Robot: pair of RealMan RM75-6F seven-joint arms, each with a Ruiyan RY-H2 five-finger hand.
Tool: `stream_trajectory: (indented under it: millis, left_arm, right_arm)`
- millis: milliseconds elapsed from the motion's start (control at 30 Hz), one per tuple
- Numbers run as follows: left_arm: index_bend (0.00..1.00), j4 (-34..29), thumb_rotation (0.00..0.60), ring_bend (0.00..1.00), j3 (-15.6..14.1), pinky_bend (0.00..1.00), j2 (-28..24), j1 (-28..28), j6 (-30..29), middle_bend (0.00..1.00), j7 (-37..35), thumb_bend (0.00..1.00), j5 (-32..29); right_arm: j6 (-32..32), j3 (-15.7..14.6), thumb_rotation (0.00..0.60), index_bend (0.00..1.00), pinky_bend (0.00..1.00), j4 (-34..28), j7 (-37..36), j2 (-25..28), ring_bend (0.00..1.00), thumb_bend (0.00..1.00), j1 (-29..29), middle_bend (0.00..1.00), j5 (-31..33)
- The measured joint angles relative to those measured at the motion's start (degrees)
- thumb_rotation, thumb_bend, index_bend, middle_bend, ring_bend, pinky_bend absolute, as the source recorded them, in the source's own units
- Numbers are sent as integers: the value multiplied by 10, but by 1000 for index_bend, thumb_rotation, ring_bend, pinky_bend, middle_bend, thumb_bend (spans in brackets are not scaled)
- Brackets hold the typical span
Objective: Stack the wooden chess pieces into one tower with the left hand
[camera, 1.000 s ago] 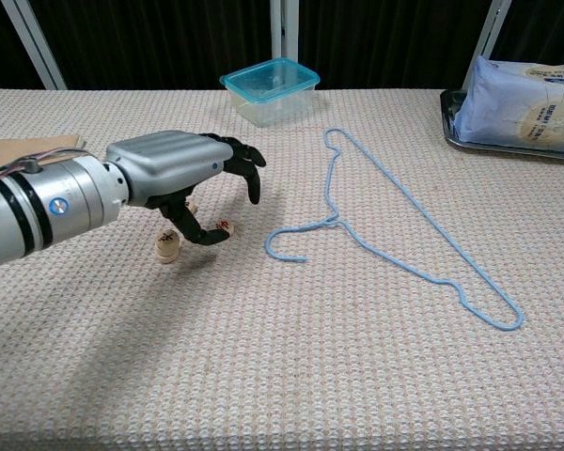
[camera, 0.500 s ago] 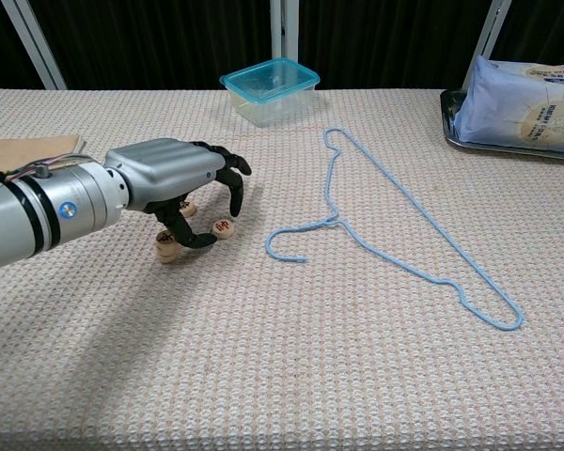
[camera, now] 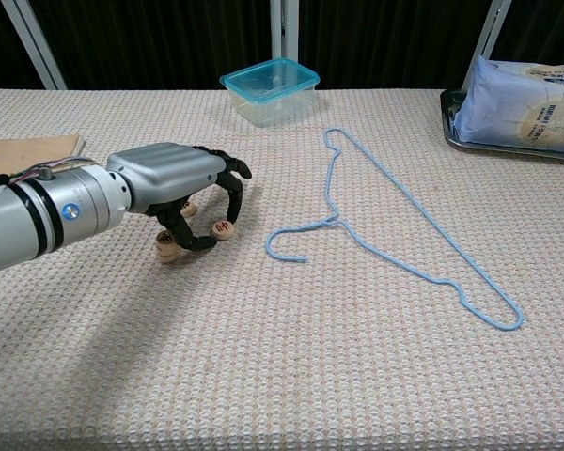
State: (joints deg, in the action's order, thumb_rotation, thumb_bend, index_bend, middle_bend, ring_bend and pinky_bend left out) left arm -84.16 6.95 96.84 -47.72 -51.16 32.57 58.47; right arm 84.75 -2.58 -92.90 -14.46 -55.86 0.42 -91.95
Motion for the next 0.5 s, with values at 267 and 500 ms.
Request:
stream_trajectory:
  millis: [267,500]
  left_arm:
    - [448,2,600,0,-1,0,1,-4,-5,78,0,307,-2]
    - [468,2,600,0,-2,0,2,-5,-8,86,-4,309,-4]
  right_arm:
    - [-4,-1,600,0,0,0,-1,1,0,261,1,0,0]
    - [-6,-1,600,0,0,0,1,1,0,261,2,0,1]
